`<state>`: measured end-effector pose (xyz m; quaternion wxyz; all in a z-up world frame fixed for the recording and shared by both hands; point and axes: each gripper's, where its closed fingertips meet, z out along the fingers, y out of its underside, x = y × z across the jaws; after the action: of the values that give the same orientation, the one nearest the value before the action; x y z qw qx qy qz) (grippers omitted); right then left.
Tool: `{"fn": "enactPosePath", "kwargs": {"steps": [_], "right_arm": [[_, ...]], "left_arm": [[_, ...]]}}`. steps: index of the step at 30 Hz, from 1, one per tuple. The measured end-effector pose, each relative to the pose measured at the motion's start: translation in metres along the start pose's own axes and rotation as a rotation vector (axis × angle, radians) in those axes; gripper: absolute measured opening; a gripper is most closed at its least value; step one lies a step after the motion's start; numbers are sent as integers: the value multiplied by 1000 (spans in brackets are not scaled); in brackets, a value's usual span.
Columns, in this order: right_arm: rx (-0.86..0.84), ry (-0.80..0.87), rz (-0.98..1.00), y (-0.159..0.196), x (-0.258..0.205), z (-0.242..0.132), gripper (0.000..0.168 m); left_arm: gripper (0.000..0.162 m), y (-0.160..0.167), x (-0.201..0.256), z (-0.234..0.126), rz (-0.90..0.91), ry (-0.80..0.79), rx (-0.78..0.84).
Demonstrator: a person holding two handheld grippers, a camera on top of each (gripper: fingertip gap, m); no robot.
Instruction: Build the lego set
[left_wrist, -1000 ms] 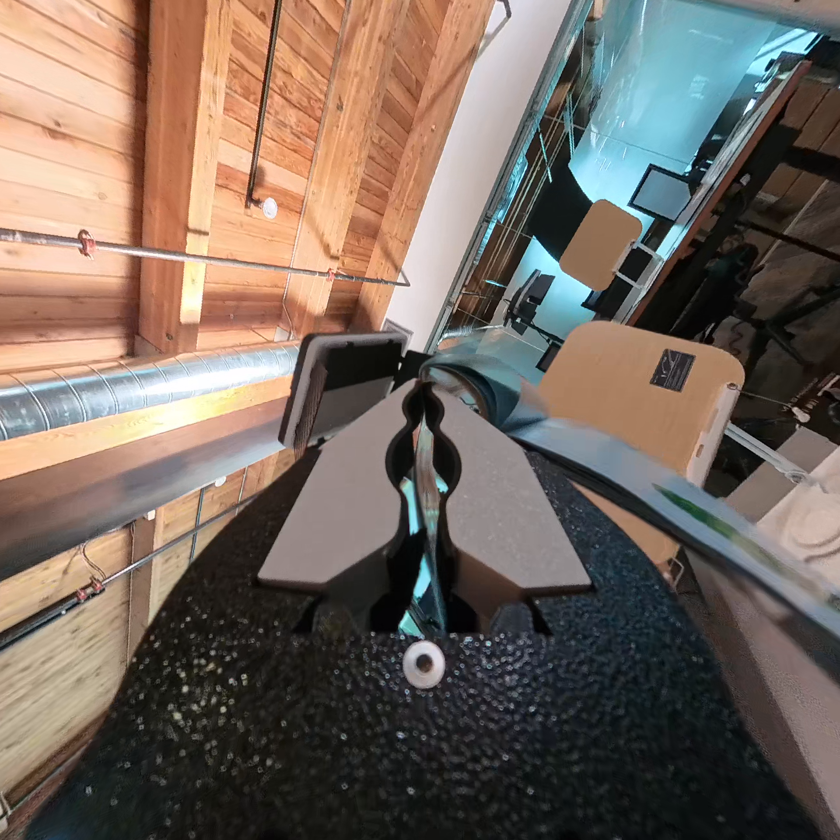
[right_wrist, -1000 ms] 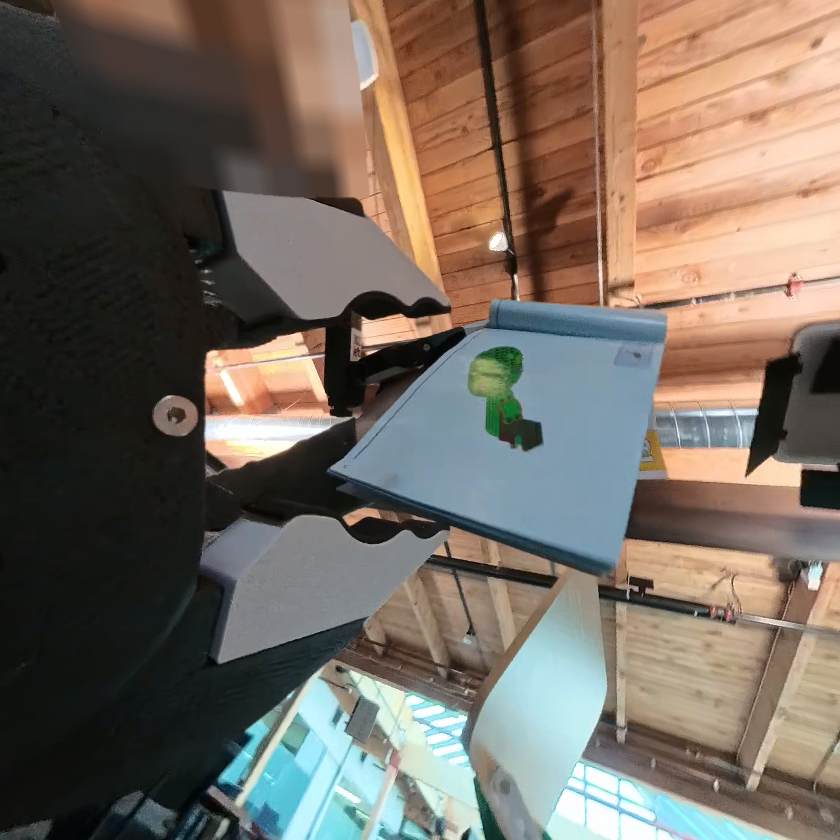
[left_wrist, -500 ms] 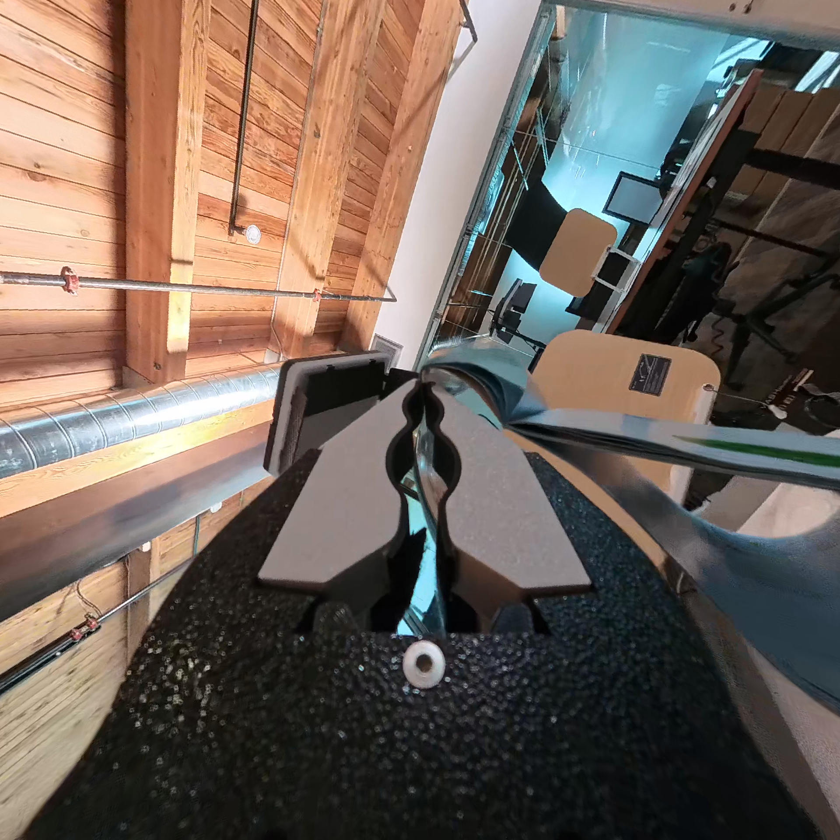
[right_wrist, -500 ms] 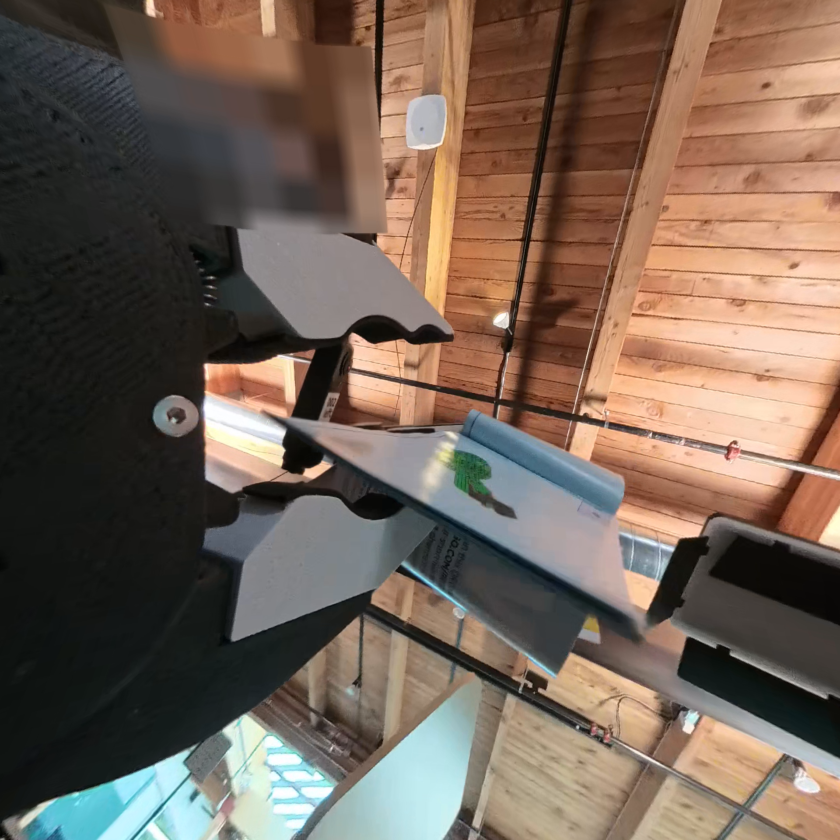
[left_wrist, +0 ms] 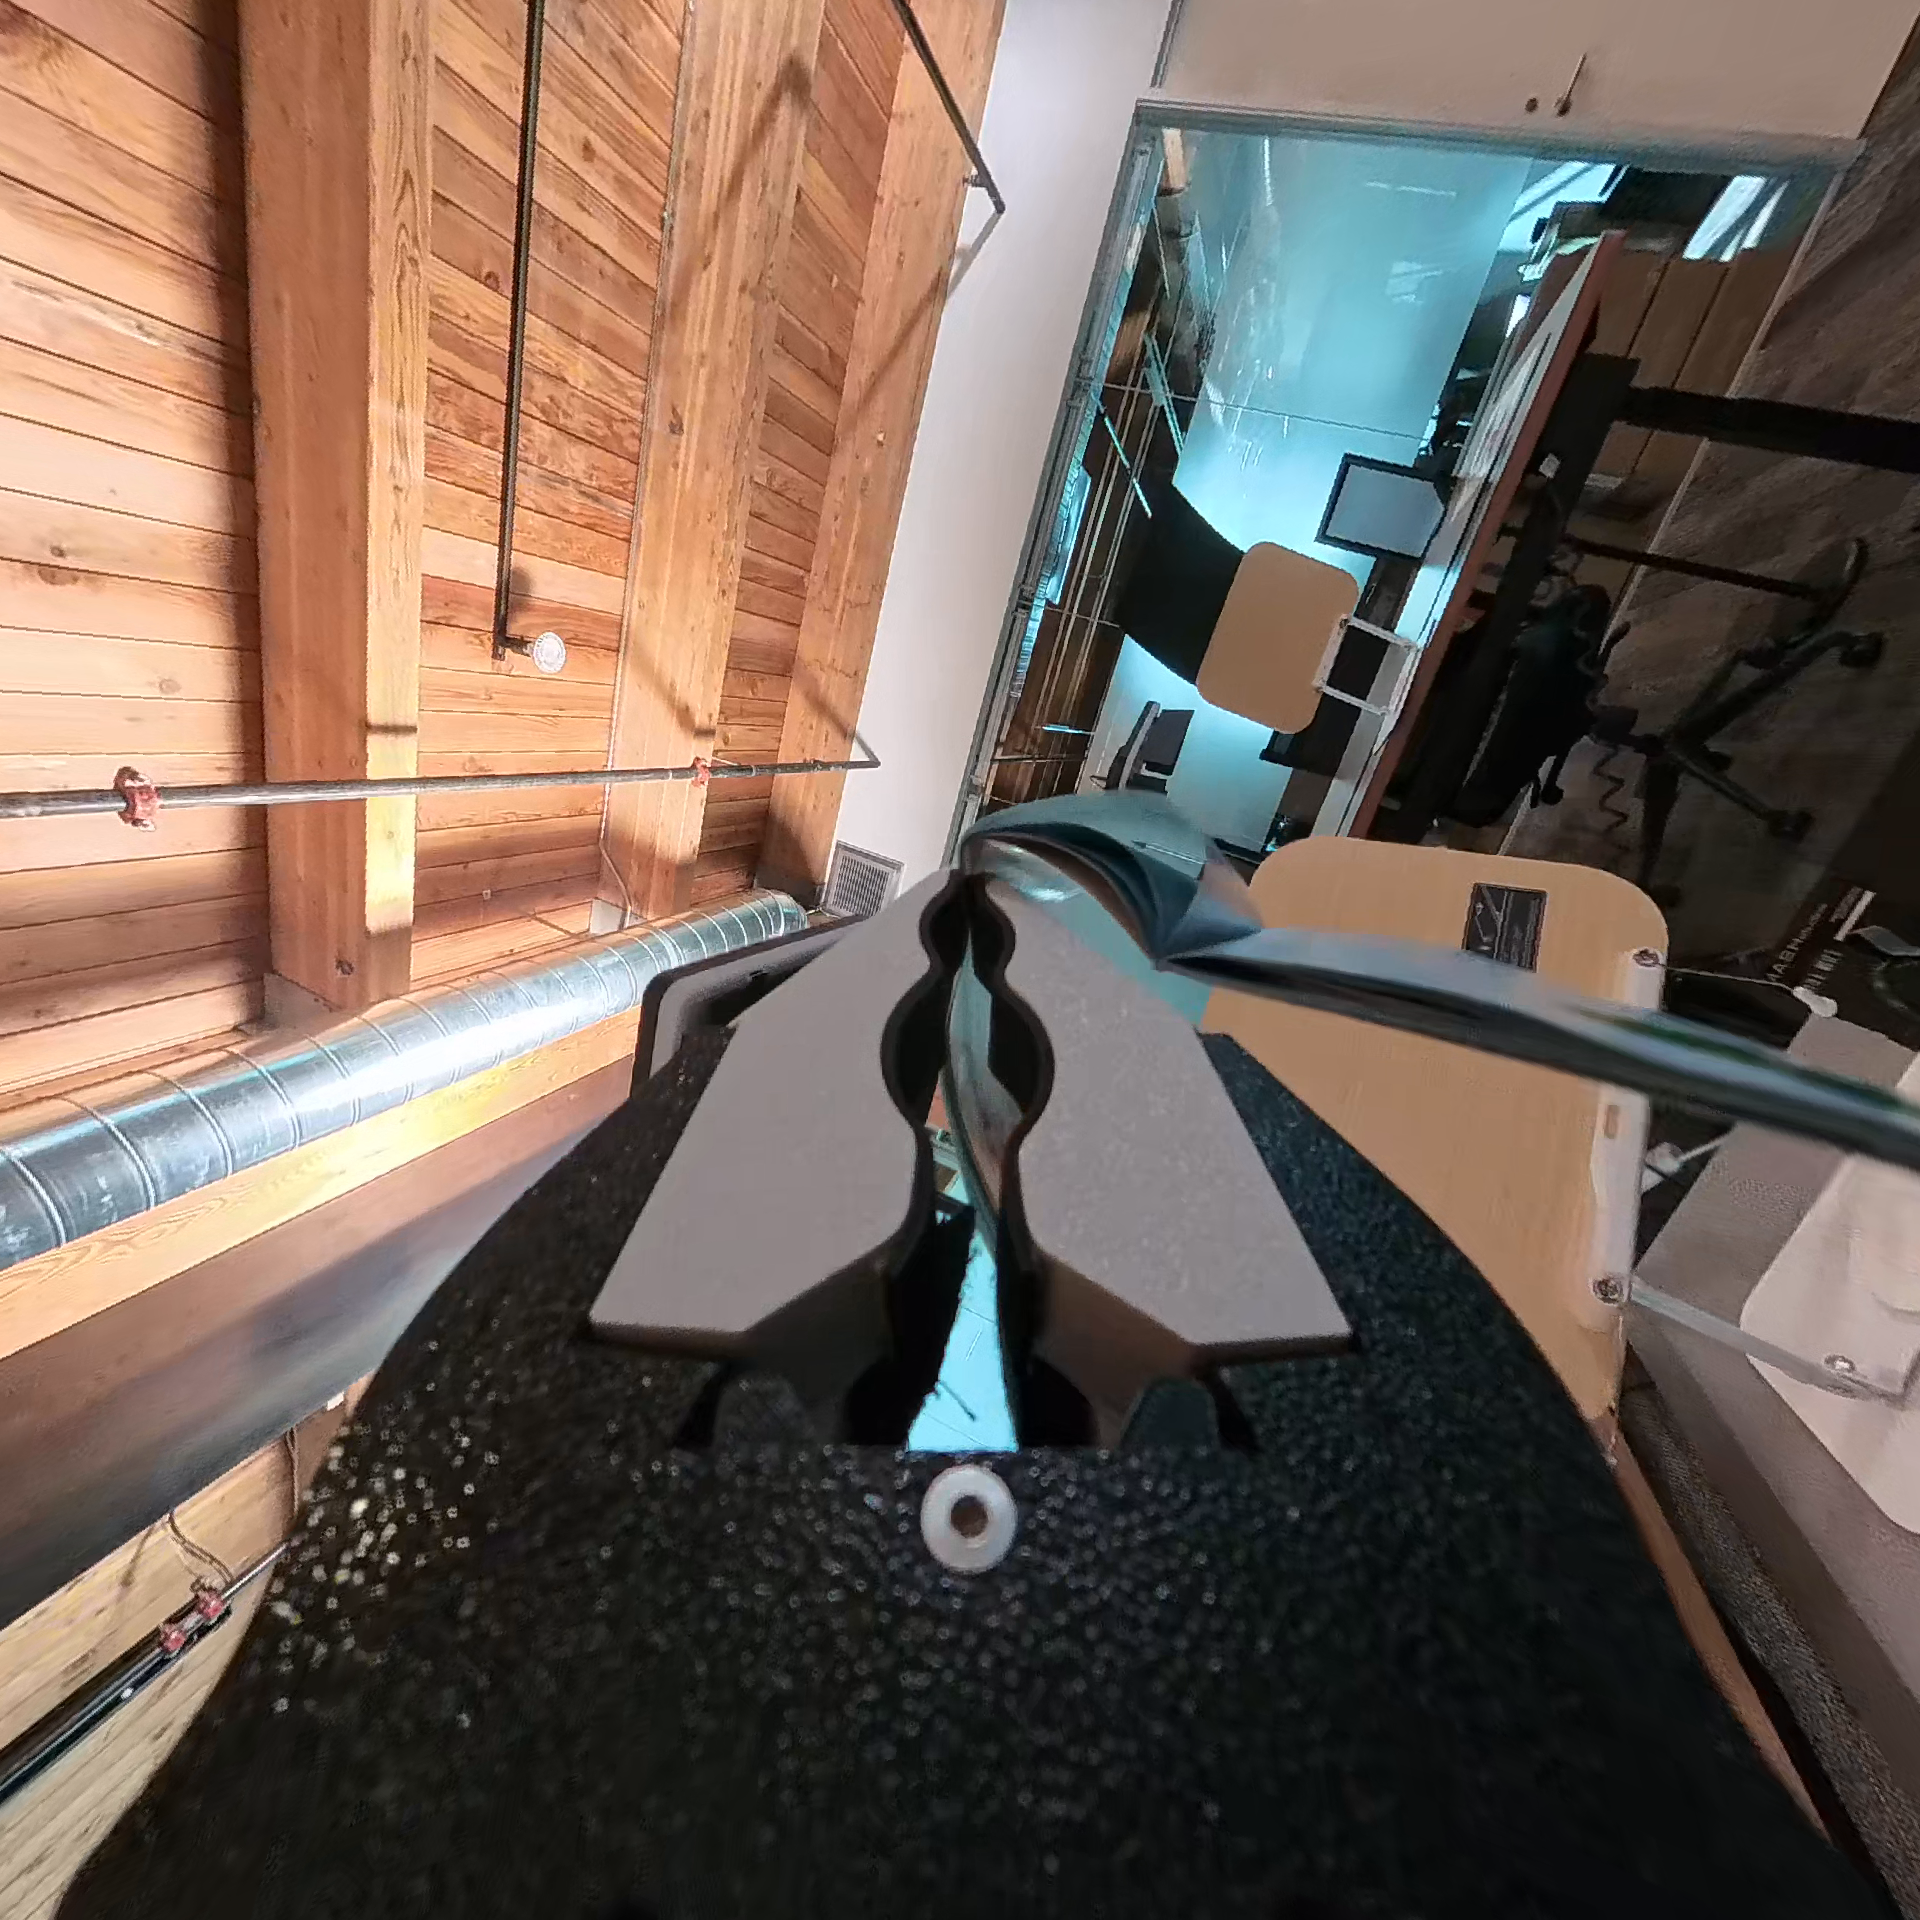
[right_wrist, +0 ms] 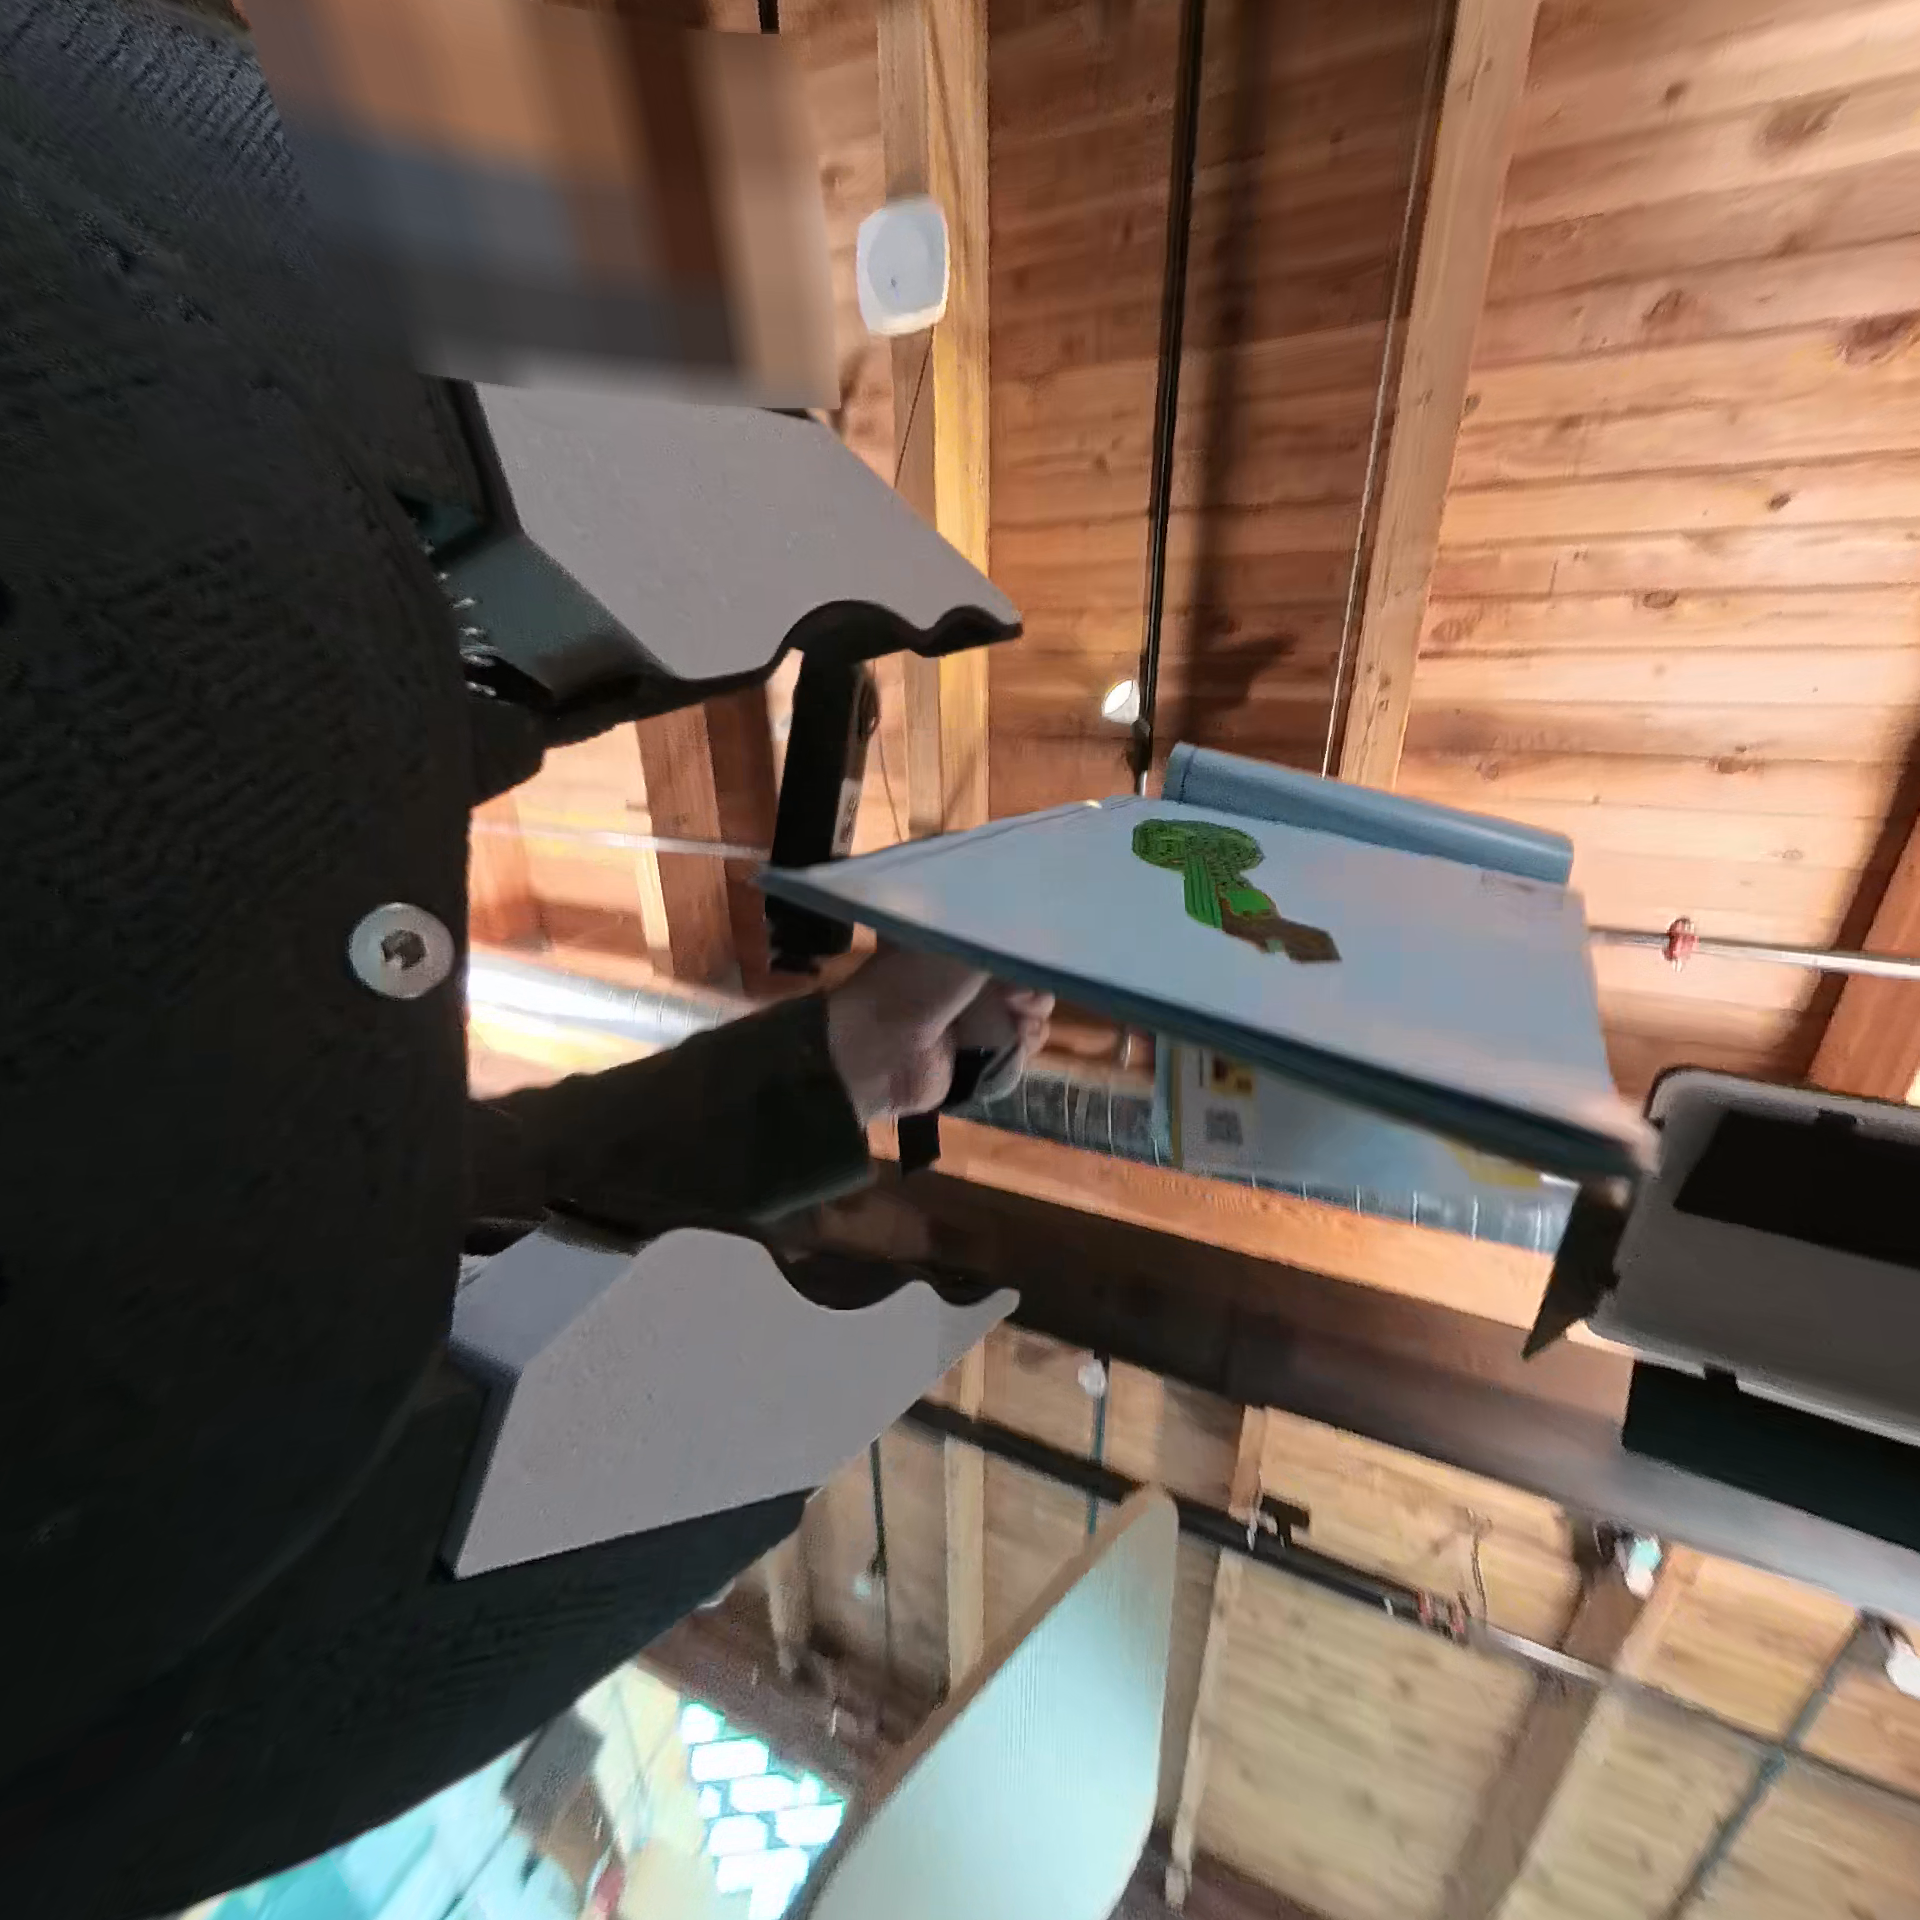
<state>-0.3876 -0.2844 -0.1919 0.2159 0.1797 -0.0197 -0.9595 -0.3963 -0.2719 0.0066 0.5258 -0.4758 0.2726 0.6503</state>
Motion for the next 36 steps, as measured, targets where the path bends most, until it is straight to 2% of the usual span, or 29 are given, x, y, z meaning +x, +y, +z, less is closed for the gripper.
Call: {"fn": "enactPosePath", "kwargs": {"steps": [1, 4, 8, 11, 14, 17, 19, 21, 23, 25, 29, 33, 35, 36], "right_arm": [[4, -35, 28, -2, -5, 4, 115], [38, -109, 47, -13, -17, 8, 98], [126, -142, -52, -42, -35, -2, 44], [112, -101, -157, -54, -45, -9, 0], [-8, 38, -311, -63, -53, -2, 0], [-250, 211, -514, -73, -66, 25, 0], [-436, 322, -640, -77, -76, 52, 0], [-637, 439, -767, -78, -80, 82, 0], [-837, 541, -907, -77, -80, 110, 0], [-1030, 667, -1034, -78, -72, 131, 0], [-1437, 948, -1290, -94, -46, 149, 0], [-1745, 1102, -1421, -103, -32, 165, 0], [-1843, 1144, -1463, -102, -27, 174, 0], [-1870, 1153, -1483, -100, -24, 180, 0]], "left_arm": [[0, -1, 1, 1, 3, 3, 1], [0, -2, 5, 0, 11, 10, 0], [0, 7, 11, -9, 27, 14, -24], [0, 22, 20, -20, 41, 24, -57], [0, 42, 30, -38, 59, 8, -89], [6, 66, 52, -66, 12, 36, -116], [20, 87, 80, -84, -95, 98, -165], [29, 104, 113, -100, -283, 155, -212], [38, 107, 154, -112, -487, 260, -216], [47, 107, 187, -120, -564, 347, -230], [52, 87, 226, -119, -716, 462, -174], [61, 76, 241, -98, -998, 490, -129], [79, 83, 240, -82, -1195, 439, -138], [95, 91, 239, -73, -1312, 391, -159]]}}
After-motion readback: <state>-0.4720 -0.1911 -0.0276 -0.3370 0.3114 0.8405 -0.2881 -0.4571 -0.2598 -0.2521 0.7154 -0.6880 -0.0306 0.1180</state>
